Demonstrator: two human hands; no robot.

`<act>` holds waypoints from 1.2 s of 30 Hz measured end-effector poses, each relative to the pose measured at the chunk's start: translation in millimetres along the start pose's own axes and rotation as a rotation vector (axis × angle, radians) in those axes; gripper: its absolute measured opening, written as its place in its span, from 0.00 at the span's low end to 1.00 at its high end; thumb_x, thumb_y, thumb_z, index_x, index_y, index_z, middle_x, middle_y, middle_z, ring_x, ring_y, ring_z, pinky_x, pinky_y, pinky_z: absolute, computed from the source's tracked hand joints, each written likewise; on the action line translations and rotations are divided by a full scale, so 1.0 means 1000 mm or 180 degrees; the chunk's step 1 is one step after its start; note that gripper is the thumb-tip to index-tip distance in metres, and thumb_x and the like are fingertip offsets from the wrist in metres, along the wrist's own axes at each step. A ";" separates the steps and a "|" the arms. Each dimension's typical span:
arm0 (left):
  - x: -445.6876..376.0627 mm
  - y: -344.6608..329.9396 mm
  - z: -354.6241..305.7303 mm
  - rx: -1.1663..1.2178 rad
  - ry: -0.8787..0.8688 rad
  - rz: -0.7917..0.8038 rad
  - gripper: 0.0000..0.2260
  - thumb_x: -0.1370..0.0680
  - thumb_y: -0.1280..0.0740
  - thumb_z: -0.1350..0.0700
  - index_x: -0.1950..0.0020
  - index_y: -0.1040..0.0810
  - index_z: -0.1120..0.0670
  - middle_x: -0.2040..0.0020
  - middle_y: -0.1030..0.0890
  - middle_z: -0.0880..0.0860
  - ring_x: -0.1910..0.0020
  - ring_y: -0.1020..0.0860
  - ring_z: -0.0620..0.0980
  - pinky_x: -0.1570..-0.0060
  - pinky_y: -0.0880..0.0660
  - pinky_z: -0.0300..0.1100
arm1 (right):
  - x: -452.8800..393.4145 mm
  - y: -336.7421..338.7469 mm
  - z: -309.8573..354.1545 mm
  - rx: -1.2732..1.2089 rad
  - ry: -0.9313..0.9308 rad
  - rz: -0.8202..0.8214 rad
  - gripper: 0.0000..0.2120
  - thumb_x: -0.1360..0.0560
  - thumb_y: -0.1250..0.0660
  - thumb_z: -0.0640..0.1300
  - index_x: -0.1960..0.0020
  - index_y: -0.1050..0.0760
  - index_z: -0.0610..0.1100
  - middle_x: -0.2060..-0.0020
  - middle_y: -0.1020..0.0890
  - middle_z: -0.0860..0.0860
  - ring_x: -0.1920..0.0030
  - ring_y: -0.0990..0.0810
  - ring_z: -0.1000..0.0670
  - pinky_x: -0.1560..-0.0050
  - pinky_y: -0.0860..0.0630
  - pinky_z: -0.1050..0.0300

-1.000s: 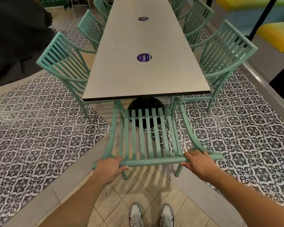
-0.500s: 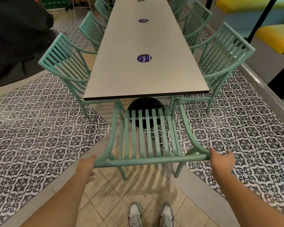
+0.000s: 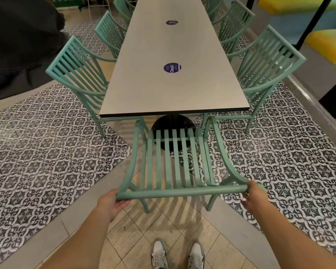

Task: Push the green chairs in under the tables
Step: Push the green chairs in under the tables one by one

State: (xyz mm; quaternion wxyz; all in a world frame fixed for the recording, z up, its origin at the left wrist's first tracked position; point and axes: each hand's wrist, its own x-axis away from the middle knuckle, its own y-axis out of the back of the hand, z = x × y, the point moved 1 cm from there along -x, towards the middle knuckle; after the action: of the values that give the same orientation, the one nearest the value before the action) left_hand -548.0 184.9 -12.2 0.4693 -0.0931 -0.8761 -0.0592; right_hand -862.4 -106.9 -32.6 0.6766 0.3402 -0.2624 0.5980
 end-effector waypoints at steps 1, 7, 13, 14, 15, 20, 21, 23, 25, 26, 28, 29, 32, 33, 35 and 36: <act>0.000 0.001 0.001 -0.0003 0.0005 -0.0015 0.16 0.18 0.40 0.61 0.33 0.32 0.66 0.50 0.24 0.68 0.46 0.22 0.66 0.48 0.23 0.53 | 0.001 0.001 -0.001 0.0065 0.0017 -0.0015 0.16 0.22 0.37 0.48 0.38 0.28 0.39 0.57 0.26 0.44 0.55 0.27 0.47 0.57 0.28 0.49; 0.001 0.007 0.005 -0.0032 0.0023 -0.0127 0.17 0.18 0.40 0.61 0.31 0.34 0.67 0.45 0.27 0.69 0.39 0.25 0.68 0.44 0.26 0.55 | 0.003 0.008 -0.012 0.0289 0.0032 -0.0164 0.21 0.24 0.36 0.50 0.37 0.29 0.37 0.48 0.23 0.39 0.53 0.26 0.44 0.49 0.25 0.44; 0.006 0.011 0.008 -0.0070 0.0026 -0.0185 0.17 0.18 0.41 0.61 0.31 0.35 0.67 0.38 0.27 0.71 0.40 0.25 0.68 0.43 0.26 0.55 | 0.012 0.011 -0.015 0.0209 0.0058 -0.0168 0.22 0.24 0.34 0.50 0.37 0.30 0.36 0.50 0.24 0.40 0.52 0.26 0.43 0.45 0.26 0.43; 0.007 0.011 0.008 -0.0067 0.0027 -0.0181 0.17 0.18 0.40 0.61 0.31 0.35 0.67 0.38 0.27 0.71 0.40 0.24 0.68 0.45 0.25 0.55 | 0.013 0.011 -0.015 0.0190 0.0059 -0.0174 0.22 0.24 0.34 0.50 0.37 0.30 0.37 0.50 0.24 0.40 0.52 0.26 0.44 0.46 0.26 0.43; 0.006 0.012 0.008 -0.0066 0.0031 -0.0188 0.18 0.18 0.40 0.61 0.30 0.35 0.67 0.38 0.27 0.71 0.40 0.24 0.68 0.46 0.25 0.54 | 0.014 0.011 -0.015 0.0172 0.0063 -0.0176 0.22 0.24 0.34 0.50 0.37 0.30 0.37 0.51 0.24 0.40 0.53 0.26 0.44 0.48 0.26 0.44; 0.007 0.014 0.011 -0.0107 0.0028 -0.0223 0.18 0.18 0.40 0.60 0.30 0.35 0.67 0.37 0.28 0.72 0.40 0.24 0.69 0.47 0.25 0.54 | 0.016 0.015 -0.018 0.0119 0.0028 -0.0214 0.23 0.25 0.34 0.50 0.37 0.29 0.36 0.51 0.22 0.40 0.56 0.26 0.44 0.58 0.30 0.51; 0.007 0.015 0.011 -0.0109 0.0022 -0.0230 0.19 0.18 0.40 0.61 0.30 0.36 0.67 0.37 0.28 0.72 0.40 0.25 0.69 0.47 0.25 0.54 | 0.016 0.016 -0.020 0.0129 0.0030 -0.0240 0.22 0.25 0.34 0.50 0.38 0.29 0.35 0.53 0.23 0.41 0.59 0.27 0.45 0.61 0.31 0.52; 0.006 0.016 0.012 -0.0106 0.0008 -0.0242 0.19 0.18 0.40 0.61 0.30 0.36 0.67 0.36 0.28 0.72 0.40 0.25 0.69 0.47 0.26 0.54 | 0.014 0.017 -0.022 0.0137 0.0032 -0.0295 0.22 0.25 0.34 0.50 0.38 0.29 0.35 0.54 0.24 0.41 0.64 0.29 0.47 0.66 0.34 0.55; 0.006 0.016 0.014 -0.0109 -0.0003 -0.0252 0.19 0.18 0.40 0.61 0.30 0.37 0.67 0.36 0.28 0.72 0.39 0.25 0.70 0.46 0.26 0.55 | 0.013 0.019 -0.023 0.0148 0.0048 -0.0309 0.23 0.25 0.35 0.50 0.37 0.29 0.35 0.52 0.24 0.41 0.61 0.28 0.45 0.62 0.31 0.54; 0.007 0.016 0.015 -0.0111 -0.0012 -0.0250 0.19 0.18 0.41 0.61 0.30 0.36 0.67 0.36 0.29 0.72 0.39 0.25 0.70 0.46 0.26 0.55 | 0.013 0.020 -0.023 0.0160 0.0048 -0.0301 0.23 0.24 0.35 0.50 0.36 0.30 0.35 0.51 0.24 0.41 0.58 0.27 0.45 0.58 0.30 0.52; 0.007 0.016 0.018 -0.0111 -0.0021 -0.0242 0.18 0.18 0.41 0.61 0.30 0.36 0.67 0.36 0.29 0.72 0.39 0.26 0.70 0.46 0.26 0.55 | 0.013 0.022 -0.023 0.0178 0.0053 -0.0262 0.23 0.24 0.35 0.50 0.37 0.29 0.35 0.53 0.25 0.42 0.55 0.28 0.45 0.54 0.31 0.50; 0.007 0.017 0.019 -0.0112 -0.0013 -0.0239 0.18 0.18 0.41 0.61 0.30 0.36 0.67 0.36 0.29 0.72 0.39 0.26 0.70 0.46 0.26 0.55 | 0.012 0.023 -0.024 0.0184 0.0072 -0.0252 0.22 0.25 0.34 0.50 0.38 0.29 0.35 0.55 0.25 0.42 0.56 0.28 0.45 0.54 0.32 0.50; 0.010 0.018 0.020 -0.0055 -0.0005 -0.0190 0.18 0.18 0.40 0.61 0.30 0.36 0.67 0.37 0.28 0.72 0.42 0.24 0.70 0.49 0.24 0.56 | 0.013 0.024 -0.023 0.0196 0.0059 -0.0237 0.22 0.25 0.34 0.50 0.39 0.28 0.36 0.55 0.25 0.42 0.55 0.28 0.45 0.56 0.32 0.50; 0.009 0.019 0.019 -0.0031 -0.0004 -0.0175 0.18 0.18 0.40 0.61 0.31 0.35 0.67 0.37 0.28 0.71 0.44 0.23 0.69 0.52 0.22 0.56 | 0.012 0.024 -0.023 0.0196 0.0046 -0.0235 0.21 0.26 0.34 0.50 0.40 0.28 0.36 0.55 0.25 0.42 0.55 0.28 0.45 0.57 0.32 0.51; 0.009 0.019 0.019 -0.0021 0.0017 -0.0156 0.18 0.18 0.40 0.61 0.31 0.35 0.67 0.37 0.28 0.71 0.46 0.23 0.69 0.52 0.22 0.57 | 0.011 0.024 -0.024 0.0181 0.0020 -0.0232 0.22 0.26 0.33 0.51 0.39 0.28 0.36 0.53 0.24 0.42 0.54 0.27 0.45 0.60 0.32 0.51; 0.009 0.019 0.019 -0.0029 0.0017 -0.0157 0.18 0.18 0.40 0.61 0.30 0.35 0.67 0.37 0.28 0.71 0.44 0.24 0.69 0.49 0.23 0.56 | 0.011 0.024 -0.025 0.0166 0.0013 -0.0240 0.23 0.26 0.33 0.51 0.39 0.28 0.35 0.52 0.24 0.41 0.54 0.27 0.45 0.59 0.32 0.51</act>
State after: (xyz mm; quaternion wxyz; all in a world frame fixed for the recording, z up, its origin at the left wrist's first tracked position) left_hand -563.8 208.3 -15.0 0.4695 -0.0735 -0.8767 -0.0749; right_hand -885.6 -79.2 -37.0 0.6901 0.3662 -0.2324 0.5794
